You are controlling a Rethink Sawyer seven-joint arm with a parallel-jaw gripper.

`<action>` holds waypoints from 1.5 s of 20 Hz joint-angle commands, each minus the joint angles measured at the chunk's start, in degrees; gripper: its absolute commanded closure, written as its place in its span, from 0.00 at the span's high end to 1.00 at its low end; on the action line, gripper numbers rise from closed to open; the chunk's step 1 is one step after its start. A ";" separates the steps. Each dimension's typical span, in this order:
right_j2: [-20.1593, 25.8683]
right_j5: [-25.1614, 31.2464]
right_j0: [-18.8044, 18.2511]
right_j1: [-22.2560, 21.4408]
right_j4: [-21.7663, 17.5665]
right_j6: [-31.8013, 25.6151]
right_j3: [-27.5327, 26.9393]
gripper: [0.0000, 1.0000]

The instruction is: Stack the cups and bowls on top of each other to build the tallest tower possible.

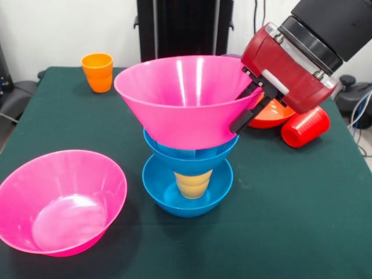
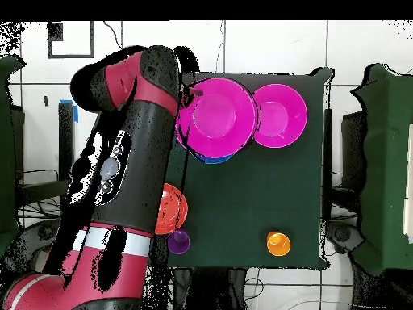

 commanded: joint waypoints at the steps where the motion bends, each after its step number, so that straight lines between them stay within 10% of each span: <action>1: 4.45 -3.66 -1.28 1.23 -4.18 -5.86 1.47 0.00; 30: 7.88 9.75 -2.42 1.18 1.63 -5.00 2.68 0.00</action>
